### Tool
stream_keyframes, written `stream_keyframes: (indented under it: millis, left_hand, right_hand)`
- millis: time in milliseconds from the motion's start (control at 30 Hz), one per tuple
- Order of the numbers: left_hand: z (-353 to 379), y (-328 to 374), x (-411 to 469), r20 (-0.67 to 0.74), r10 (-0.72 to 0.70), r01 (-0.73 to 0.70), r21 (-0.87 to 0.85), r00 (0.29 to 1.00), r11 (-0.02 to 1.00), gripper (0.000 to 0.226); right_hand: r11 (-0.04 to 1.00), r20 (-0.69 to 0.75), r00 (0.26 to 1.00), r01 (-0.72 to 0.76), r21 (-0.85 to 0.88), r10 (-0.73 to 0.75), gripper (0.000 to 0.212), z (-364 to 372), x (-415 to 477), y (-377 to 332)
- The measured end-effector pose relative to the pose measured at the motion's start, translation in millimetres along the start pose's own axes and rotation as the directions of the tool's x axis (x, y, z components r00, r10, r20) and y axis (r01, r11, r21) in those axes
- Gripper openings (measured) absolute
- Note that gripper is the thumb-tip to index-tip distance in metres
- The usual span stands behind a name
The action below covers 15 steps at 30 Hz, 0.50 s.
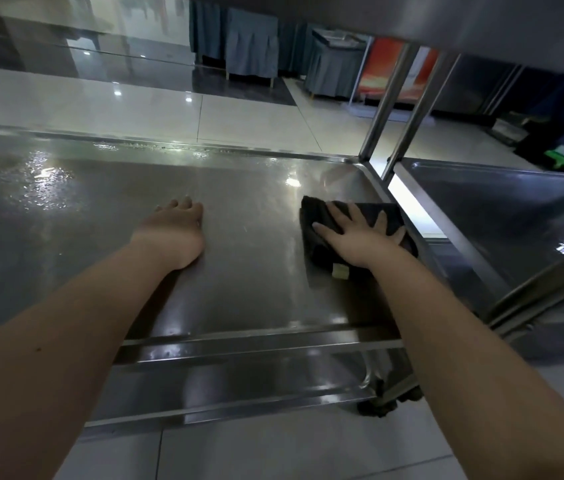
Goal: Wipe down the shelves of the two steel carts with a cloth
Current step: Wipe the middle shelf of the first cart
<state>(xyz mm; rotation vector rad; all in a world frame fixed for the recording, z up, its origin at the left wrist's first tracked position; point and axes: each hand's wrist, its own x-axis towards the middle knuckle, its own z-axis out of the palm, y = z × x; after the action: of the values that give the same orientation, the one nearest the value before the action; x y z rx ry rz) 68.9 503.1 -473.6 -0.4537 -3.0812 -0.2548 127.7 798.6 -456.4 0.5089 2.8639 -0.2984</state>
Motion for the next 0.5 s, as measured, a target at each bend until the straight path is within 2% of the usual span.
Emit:
stream_keyframes:
  millis: [133, 233, 300, 367, 433, 500]
  left_hand:
    - [0, 3, -4, -0.037, -0.003, 0.003, 0.002, 0.999, 1.0, 0.045]
    - [-2, 4, -3, -0.012, -0.01, 0.009, -0.021, 1.0, 1.0, 0.045]
    - [-5, 2, -1, 0.041, -0.018, 0.021, -0.081, 0.999, 0.997, 0.047]
    - [-9, 1, -2, 0.095, -0.035, 0.05, -0.162, 0.995, 0.986, 0.049]
    - [-15, -1, -2, 0.1, -0.063, 0.089, -0.283, 0.993, 0.955, 0.048]
    - [-25, -9, -4, 0.049, -0.119, 0.128, -0.42, 0.992, 0.898, 0.043]
  right_hand:
    - [0.999, 0.048, 0.998, 0.041, -0.034, -0.039, 0.077, 25, -79, 50]
    - [0.999, 0.003, 1.0, 0.021, -0.036, -0.021, 0.073, 30, -107, 56]
    - [0.999, -0.012, 1.0, 0.023, -0.033, -0.024, 0.07, 31, -105, 34]
    - [0.995, -0.038, 0.995, 0.093, -0.038, -0.094, 0.07, 40, -101, -7]
    - [0.969, -0.05, 0.969, 0.238, -0.066, -0.242, 0.072, 54, -101, -59]
    - [0.912, -0.029, 0.917, 0.392, -0.12, -0.398, 0.073, 66, -108, -106]
